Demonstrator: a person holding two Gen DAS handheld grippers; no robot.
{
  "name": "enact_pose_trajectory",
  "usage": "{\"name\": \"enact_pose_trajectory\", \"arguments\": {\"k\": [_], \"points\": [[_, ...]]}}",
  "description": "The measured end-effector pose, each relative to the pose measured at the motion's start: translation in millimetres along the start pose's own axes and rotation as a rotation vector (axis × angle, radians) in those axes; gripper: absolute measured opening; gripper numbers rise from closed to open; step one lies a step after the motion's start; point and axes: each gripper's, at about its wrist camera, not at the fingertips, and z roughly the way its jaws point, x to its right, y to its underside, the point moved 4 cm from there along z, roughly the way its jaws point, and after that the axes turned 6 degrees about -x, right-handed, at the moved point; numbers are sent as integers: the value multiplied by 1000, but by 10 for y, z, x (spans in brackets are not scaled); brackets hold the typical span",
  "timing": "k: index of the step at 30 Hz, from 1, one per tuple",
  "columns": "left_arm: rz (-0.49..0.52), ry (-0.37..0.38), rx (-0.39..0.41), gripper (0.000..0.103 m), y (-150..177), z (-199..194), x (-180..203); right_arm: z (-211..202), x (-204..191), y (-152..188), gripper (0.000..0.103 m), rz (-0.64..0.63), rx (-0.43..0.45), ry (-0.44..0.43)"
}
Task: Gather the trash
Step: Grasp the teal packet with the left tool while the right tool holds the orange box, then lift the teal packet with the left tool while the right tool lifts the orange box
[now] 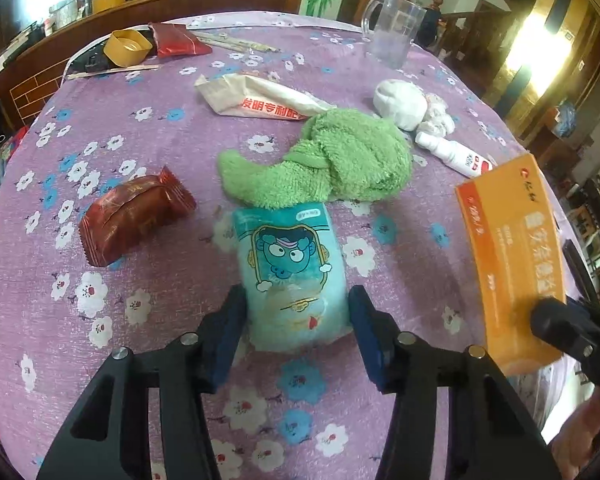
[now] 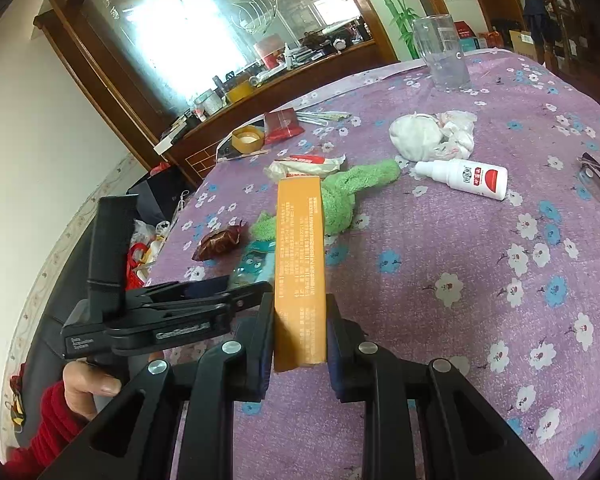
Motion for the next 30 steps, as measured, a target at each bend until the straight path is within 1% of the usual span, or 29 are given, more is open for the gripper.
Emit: {"name": "enact_pose_trajectory", "arguments": {"k": [2,4,5,10,12,17,20,25,30], "points": [[-4,-14,12,47,11,1,8,-14,-7,15,24,-1,3,4],[-3,-27,25,41,34,-11,13,-22,-14,34,24,0,4,6],[-3,-34,35,40,57,-31,16,-22,-14,41,24,0,3,7],[-14,-18,63,31,193,-164,-13,-1,-10,83,24,6,-6,13],[-19,-27,83,28,272,-244,-51,9,-20,100,24,5,-9,14],[-42,-35,106,28,449,-372,-194,69,-99,141,24,-9,-21,17],[-60,-24,109,28,507,-406,-273,126,-154,161,24,-19,-32,20],[-77,-28,133,27,580,-483,-369,204,-244,193,24,-35,-46,25],[-81,-71,191,27,660,-608,-398,275,-331,229,24,-57,-61,38]]}}
